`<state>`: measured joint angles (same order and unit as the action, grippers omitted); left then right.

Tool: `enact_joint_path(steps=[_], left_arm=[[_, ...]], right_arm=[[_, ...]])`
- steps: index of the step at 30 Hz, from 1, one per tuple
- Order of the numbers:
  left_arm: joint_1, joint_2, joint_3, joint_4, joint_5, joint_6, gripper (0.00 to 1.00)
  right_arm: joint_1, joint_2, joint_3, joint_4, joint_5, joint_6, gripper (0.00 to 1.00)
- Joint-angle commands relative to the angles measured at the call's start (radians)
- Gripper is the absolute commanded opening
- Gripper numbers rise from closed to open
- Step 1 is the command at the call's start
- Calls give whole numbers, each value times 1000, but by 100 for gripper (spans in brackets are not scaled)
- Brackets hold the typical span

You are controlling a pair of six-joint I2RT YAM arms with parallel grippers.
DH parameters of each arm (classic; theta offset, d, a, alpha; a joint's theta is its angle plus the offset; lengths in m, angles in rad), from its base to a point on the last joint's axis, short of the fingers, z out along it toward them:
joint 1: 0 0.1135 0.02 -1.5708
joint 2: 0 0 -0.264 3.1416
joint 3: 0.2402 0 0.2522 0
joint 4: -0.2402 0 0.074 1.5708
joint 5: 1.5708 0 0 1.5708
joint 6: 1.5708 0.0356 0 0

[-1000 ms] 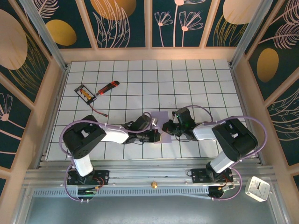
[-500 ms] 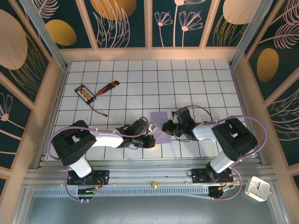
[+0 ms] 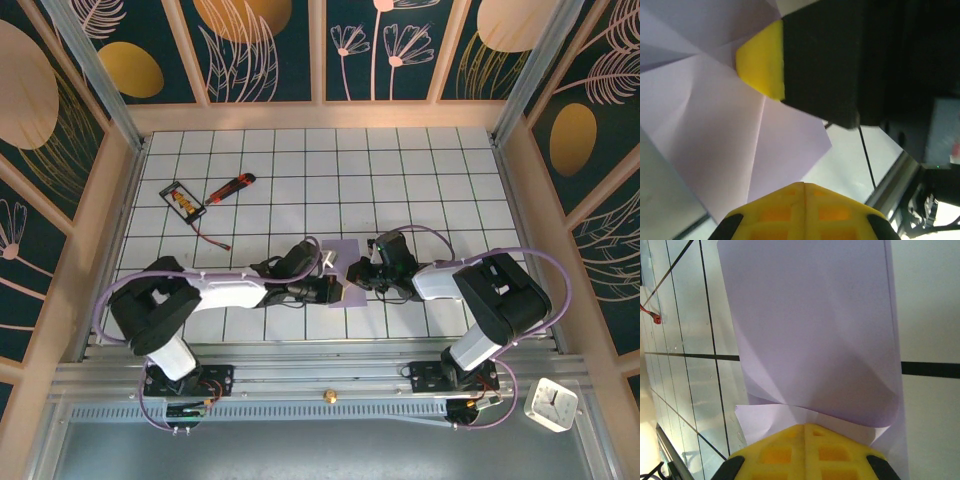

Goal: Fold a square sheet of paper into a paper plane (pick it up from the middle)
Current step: Fold the triangle a second time at the center of the table.

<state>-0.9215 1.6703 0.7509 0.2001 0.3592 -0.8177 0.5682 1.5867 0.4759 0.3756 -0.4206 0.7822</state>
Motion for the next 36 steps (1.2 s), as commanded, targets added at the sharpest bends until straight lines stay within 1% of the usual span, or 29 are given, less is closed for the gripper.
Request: enact_joint_path(steps=[1, 5, 12, 18, 23, 28, 36], left_arm=[[16, 68, 13, 9, 1, 3, 0], [30, 77, -1, -28, -27, 42, 0], [30, 123, -47, -33, -16, 66, 0], [30, 119, -63, -89, -62, 102, 0], [29, 131, -68, -93, -62, 111, 0], [29, 130, -76, -96, -68, 119, 0], [29, 140, -77, -108, -69, 127, 0]], right_arm=[[-15, 44, -24, -149, 97, -37, 0], [-15, 45, -16, -148, 94, -38, 0], [-15, 36, 22, -157, 69, -48, 0], [-15, -68, 82, -188, 26, -78, 0], [-15, -153, 20, -152, -18, -28, 1], [30, -185, -43, -107, -17, 17, 0], [103, -142, -57, -37, -1, 65, 0]])
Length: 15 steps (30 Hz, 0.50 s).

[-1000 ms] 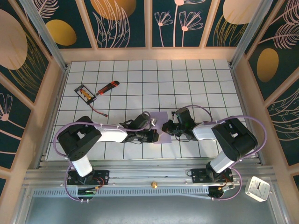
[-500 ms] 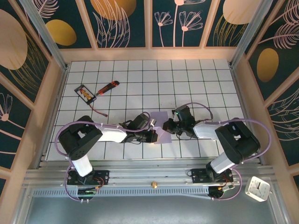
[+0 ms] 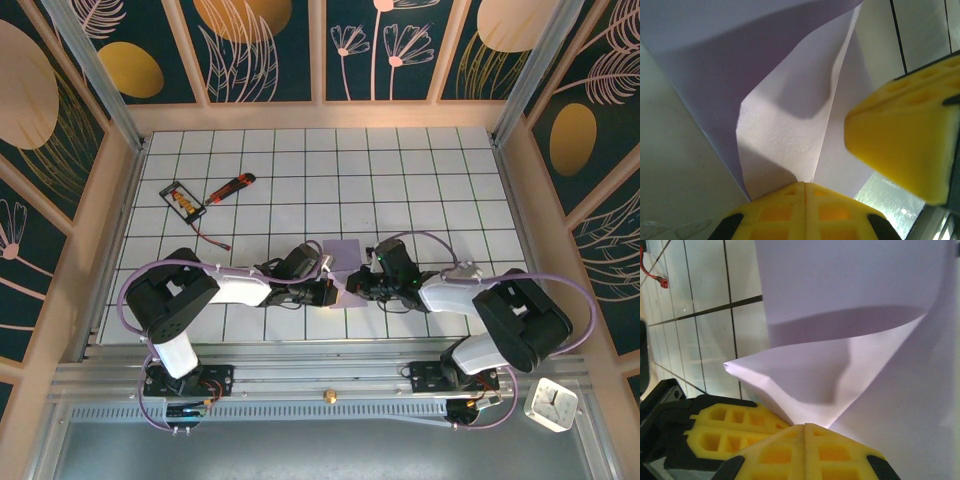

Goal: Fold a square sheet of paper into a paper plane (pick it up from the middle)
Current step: Fold the triangle a second time at the center of the table.

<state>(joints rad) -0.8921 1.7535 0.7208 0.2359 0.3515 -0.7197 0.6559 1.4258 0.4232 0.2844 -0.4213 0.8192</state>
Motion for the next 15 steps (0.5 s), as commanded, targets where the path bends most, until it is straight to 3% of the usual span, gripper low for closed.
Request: enact_joint_path(steps=[1, 15], left_arm=[[-1, 55, -46, -147, -63, 31, 0], [-1, 70, -43, -215, -81, 102, 0]], right_arm=[[19, 28, -3, 59, -1, 33, 0], [2, 140, 57, 15, 26, 7, 0]])
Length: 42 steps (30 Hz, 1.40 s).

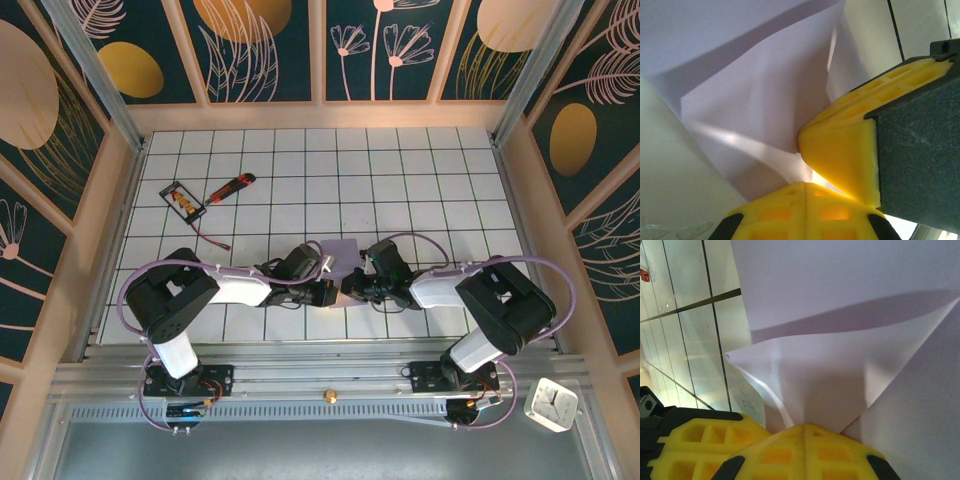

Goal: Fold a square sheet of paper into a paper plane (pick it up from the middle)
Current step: Fold the triangle a second time at the center of the table.

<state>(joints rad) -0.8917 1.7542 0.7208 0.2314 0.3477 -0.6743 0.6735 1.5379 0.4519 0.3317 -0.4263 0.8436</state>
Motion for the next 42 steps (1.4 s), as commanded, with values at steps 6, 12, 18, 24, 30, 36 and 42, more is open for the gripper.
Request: enact_joint_path(steps=[6, 12, 18, 24, 30, 36, 42], left_arm=[[-1, 84, -31, -266, -101, 112, 0], [-1, 89, -31, -288, -120, 129, 0], [-1, 94, -32, -291, -124, 137, 0], [-1, 90, -31, -294, -122, 137, 0], [-1, 84, -24, -293, -120, 133, 0], [-1, 76, -1, -287, -107, 113, 0], [-1, 64, -2, -278, -108, 94, 0]], right_arm=[[-45, 45, 59, -106, 56, -34, 0], [-99, 43, 74, -150, 72, -58, 0], [-166, 52, 92, -193, 88, -97, 0], [-248, 72, 106, -222, 102, -146, 0], [-318, 56, 139, -252, 93, -188, 0], [-332, -63, 151, -251, 44, -232, 0], [-211, -155, 94, -198, 46, -173, 0]])
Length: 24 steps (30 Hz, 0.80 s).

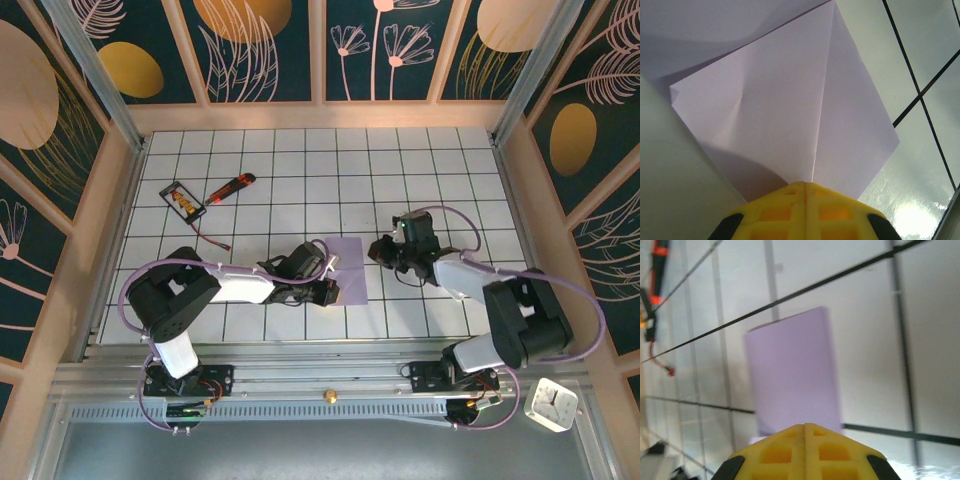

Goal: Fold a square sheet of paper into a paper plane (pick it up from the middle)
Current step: Fold the triangle a second time at the center of the table.

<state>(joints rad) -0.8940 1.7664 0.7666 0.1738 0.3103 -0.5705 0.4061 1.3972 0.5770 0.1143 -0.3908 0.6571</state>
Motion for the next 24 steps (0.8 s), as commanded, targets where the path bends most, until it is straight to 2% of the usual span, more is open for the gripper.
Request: enact_joint_path(steps=[1, 8, 14, 24], left_arm=[[2, 51, -49, -221, -70, -9, 0], [2, 47, -41, -226, -76, -14, 0], [2, 43, -45, -220, -81, -18, 0], [2, 47, -52, -221, -86, -14, 0]], right_arm=[[82, -4, -32, 30, 12, 23, 0], [221, 110, -62, 162, -12, 138, 0], [246, 164, -105, 239, -45, 205, 0], [278, 144, -124, 238, -51, 257, 0]])
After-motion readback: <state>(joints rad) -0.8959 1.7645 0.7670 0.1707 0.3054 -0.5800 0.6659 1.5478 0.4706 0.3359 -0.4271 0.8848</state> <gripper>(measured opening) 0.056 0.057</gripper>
